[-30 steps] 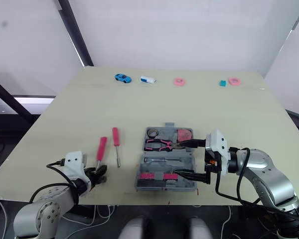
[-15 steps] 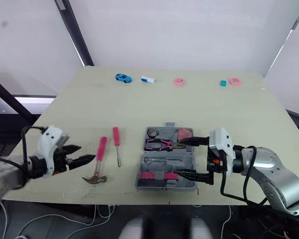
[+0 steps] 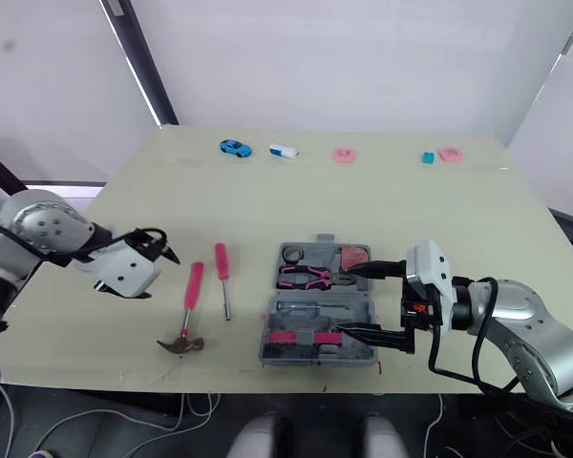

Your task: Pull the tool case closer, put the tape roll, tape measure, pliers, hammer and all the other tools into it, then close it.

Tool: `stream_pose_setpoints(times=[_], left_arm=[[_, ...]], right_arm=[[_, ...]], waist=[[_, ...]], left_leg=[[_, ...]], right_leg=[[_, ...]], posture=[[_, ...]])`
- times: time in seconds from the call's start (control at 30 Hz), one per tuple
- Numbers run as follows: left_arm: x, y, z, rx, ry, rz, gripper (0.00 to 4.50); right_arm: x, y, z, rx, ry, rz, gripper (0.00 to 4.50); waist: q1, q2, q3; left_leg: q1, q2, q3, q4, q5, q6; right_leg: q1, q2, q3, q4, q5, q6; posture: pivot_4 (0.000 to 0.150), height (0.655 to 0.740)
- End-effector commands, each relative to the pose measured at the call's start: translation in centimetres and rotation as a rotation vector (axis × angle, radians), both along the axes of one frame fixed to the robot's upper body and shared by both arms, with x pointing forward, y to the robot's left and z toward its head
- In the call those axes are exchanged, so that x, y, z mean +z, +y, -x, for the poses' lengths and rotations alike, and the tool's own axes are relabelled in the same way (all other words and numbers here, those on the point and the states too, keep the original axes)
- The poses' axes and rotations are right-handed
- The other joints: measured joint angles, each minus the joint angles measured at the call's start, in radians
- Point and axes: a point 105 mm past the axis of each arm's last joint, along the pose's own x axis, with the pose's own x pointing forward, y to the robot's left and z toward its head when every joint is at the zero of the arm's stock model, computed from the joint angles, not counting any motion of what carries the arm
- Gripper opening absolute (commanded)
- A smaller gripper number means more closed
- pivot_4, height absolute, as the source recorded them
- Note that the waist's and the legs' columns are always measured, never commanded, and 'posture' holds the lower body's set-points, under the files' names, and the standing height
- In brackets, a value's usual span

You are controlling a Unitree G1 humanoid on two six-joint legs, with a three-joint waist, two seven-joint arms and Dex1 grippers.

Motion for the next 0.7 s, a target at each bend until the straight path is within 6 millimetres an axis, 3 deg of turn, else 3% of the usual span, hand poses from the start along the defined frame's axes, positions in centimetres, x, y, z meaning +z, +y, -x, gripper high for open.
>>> stream_pose_setpoints(times=[0.03,0.47,0.7], left_arm=[[-1.5,-0.1,0.2,-0.102,0.049,-0.074,3.78],[-4.3,-2.0,-0.5,-0.298,0.107,-0.161,3.78],[-5.3,-1.6,-0.3,-0.329,0.130,-0.197,3.78]], right_arm=[[0.5,0.0,0.0,0.020,-0.017,-0.005,4.50],[0.3,-0.5,0.0,0.037,0.015,0.016,4.50],[0.3,-0.6,0.0,0.034,0.020,0.029,4.50]], waist=[[0.000,0.000,0.000],[0.001,-0.001,0.000],[-0.001,-0.001,0.000]], left_leg=[[0.000,0.000,0.000,0.000,0.000,0.000],[-0.001,0.000,-0.001,0.003,0.000,0.000],[-0.001,0.001,-0.002,0.003,0.000,0.000]], right_leg=[[0.000,0.000,0.000,0.000,0.000,0.000],[0.000,0.001,0.000,0.001,0.001,0.002],[0.000,0.001,0.000,0.001,0.001,0.002]], posture=[[0.150,0.7400],[0.150,0.7400],[0.150,0.7400]])
